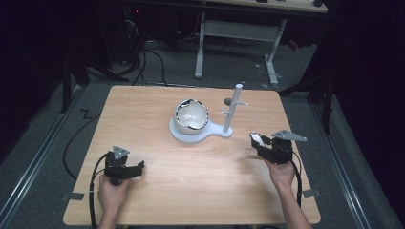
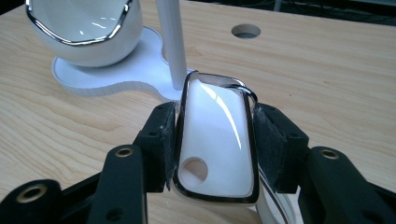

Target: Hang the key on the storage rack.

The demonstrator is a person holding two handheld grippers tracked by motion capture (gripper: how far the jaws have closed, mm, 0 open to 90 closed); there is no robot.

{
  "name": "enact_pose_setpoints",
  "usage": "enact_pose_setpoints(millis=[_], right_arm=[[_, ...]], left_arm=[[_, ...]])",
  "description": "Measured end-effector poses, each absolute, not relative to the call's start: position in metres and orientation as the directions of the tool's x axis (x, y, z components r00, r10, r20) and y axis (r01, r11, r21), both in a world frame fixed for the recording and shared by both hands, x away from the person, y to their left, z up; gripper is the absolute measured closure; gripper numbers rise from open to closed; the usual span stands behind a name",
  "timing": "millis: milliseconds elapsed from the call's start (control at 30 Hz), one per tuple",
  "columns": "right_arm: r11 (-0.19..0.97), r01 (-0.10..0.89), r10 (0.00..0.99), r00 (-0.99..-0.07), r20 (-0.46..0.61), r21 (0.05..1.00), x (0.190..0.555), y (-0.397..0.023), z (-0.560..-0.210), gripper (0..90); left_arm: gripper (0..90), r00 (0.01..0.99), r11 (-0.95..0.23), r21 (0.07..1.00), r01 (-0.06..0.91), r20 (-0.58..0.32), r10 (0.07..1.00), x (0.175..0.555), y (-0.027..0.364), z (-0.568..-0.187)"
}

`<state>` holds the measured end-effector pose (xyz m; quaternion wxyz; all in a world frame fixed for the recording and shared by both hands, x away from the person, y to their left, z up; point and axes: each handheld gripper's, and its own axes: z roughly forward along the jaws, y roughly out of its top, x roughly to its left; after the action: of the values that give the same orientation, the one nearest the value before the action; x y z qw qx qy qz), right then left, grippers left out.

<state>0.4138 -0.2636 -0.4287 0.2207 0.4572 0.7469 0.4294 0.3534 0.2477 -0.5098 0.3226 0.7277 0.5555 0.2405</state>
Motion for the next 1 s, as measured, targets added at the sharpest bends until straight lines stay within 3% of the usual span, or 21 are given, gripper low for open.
enact_pose_setpoints(millis=[1000], right_arm=[[0.206,0.424,0.823,-0.562,0.078,0.882,0.412,-0.265,-0.383,51.1]], left_arm=[[15.3,0.267,-0.173,0.737,0.653,-0.009,0.964,0.353,0.248,-0.51]])
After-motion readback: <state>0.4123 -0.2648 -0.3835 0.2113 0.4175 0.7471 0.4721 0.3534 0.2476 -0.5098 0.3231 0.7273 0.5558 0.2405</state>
